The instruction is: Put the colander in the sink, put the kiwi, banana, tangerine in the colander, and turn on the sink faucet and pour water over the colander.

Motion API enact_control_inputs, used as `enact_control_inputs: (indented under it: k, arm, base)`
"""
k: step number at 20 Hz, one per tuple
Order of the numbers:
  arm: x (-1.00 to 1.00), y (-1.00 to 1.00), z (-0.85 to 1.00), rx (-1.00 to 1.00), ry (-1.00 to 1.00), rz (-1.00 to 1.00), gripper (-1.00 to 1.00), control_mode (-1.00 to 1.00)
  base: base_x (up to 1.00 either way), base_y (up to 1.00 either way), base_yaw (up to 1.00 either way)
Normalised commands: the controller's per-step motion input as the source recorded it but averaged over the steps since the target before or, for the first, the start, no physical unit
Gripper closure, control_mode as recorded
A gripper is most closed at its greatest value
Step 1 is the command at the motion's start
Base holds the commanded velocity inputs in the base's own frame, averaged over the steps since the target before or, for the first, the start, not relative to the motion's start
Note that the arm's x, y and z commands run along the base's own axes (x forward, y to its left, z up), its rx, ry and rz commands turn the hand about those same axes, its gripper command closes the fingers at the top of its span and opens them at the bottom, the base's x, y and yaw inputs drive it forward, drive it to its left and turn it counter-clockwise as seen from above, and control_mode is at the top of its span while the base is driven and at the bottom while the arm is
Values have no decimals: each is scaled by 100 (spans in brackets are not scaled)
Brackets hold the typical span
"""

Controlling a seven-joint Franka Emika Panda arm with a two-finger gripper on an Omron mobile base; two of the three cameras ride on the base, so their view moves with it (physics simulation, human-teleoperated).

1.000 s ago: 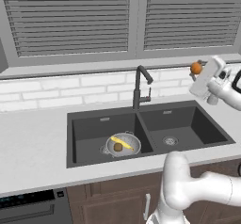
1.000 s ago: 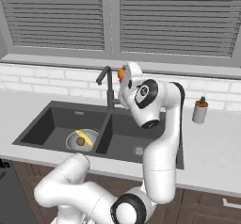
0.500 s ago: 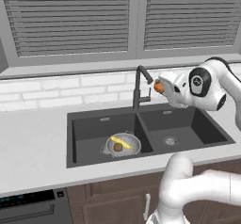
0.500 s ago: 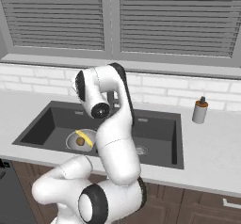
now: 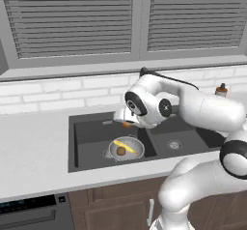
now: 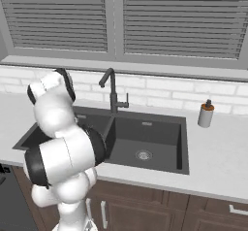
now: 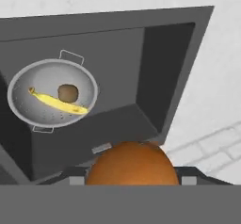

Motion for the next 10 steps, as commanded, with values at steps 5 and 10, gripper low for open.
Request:
enact_control_inputs:
  k: [5,10]
  arm:
    - [44,55,-40,-84,99,4,100,-100]
    - [61,-16,-10,-52,82,0,100,-100]
  base:
    - [0,0,0]
    - [0,0,0]
